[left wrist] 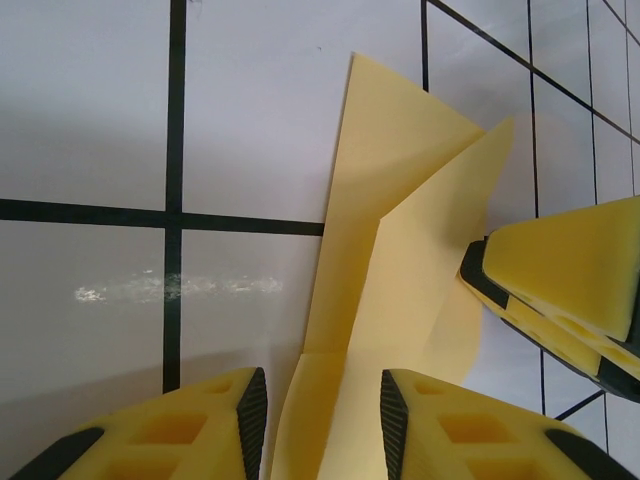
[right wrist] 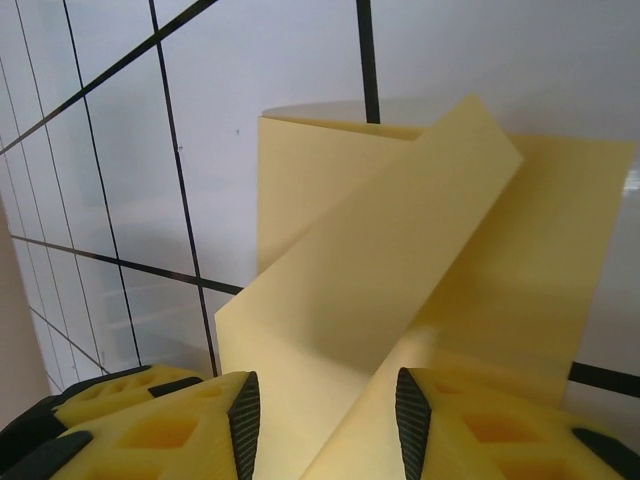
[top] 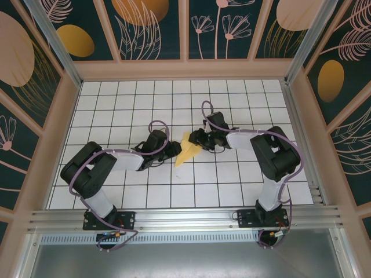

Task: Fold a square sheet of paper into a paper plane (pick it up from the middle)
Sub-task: Turn over the paper at the center of the table.

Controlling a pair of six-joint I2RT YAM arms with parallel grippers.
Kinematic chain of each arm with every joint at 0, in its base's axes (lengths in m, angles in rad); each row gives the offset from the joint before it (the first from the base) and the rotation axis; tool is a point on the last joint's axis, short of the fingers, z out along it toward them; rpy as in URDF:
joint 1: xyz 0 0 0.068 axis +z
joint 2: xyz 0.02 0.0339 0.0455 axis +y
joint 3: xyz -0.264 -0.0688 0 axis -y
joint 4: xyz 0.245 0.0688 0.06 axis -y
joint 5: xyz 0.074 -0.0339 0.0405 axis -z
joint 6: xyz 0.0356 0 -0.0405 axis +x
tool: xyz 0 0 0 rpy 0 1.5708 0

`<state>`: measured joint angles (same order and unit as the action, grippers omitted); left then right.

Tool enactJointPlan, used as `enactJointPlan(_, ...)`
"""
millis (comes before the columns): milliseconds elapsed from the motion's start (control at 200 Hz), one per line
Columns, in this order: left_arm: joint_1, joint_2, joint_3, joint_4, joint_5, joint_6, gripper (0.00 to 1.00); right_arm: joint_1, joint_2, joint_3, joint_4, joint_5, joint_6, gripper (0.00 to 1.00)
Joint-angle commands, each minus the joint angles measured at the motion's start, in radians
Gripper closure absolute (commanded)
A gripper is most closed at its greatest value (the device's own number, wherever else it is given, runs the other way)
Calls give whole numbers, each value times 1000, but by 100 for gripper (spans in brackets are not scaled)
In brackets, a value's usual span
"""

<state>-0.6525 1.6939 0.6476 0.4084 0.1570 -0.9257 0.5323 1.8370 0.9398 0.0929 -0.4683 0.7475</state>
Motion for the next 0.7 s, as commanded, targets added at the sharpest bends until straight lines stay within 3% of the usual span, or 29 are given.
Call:
enactJointPlan(0,11,14,7,28,27,-15,63,8,28,22,37,-34,23,58)
enactJointPlan(215,22,14,-13,73,61,-31,62,9,39,13,89,-81,35,63)
enactJointPlan(455,48,-51,-59,97,80,-42,53,-3,37,-7,170,-130,23,88)
enactJointPlan(695,85,-225,-157,173,142,-41,18,-46,-71,-33,273,-249,-12,97)
